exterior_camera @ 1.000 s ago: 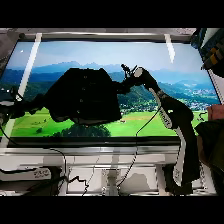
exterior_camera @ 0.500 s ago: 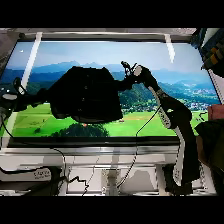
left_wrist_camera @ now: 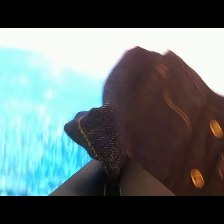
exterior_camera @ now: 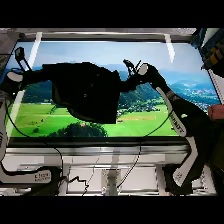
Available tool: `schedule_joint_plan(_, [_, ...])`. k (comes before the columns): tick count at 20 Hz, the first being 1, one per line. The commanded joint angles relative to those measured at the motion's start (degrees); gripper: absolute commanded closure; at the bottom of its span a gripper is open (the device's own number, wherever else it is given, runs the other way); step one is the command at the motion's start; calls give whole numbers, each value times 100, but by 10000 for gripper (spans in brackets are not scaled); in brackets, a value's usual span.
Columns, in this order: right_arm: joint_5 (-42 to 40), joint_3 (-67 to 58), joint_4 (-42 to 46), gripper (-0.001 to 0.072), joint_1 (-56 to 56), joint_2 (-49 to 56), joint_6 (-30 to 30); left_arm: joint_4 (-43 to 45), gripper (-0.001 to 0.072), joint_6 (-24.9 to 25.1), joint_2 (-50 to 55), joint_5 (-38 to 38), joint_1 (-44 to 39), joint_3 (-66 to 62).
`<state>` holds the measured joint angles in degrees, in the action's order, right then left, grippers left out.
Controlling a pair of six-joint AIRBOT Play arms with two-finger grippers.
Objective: Fold the clothes and pants, and hang the long-sleeved shirts on hangers.
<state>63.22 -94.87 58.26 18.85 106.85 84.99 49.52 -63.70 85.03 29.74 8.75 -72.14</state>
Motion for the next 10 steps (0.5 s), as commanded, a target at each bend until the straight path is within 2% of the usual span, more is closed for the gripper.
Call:
schedule_joint_plan(1, [-782,1880,-42,684,442,-1377,378,280,695,-35,22,-645,-415,-138])
schedule_joint_plan(5, [-2430,4197,-44,684,1333,-3099,1742,275,694,-37,175,-1126,-925,-138])
schedule_joint_plan(7, [-2911,4876,-42,684,1757,-3578,2356,275,694,-37,297,-1224,-1279,-140])
schedule_joint_plan(10, [-3268,5235,-33,684,2363,-3757,2706,278,694,-35,555,-1248,-1871,-140])
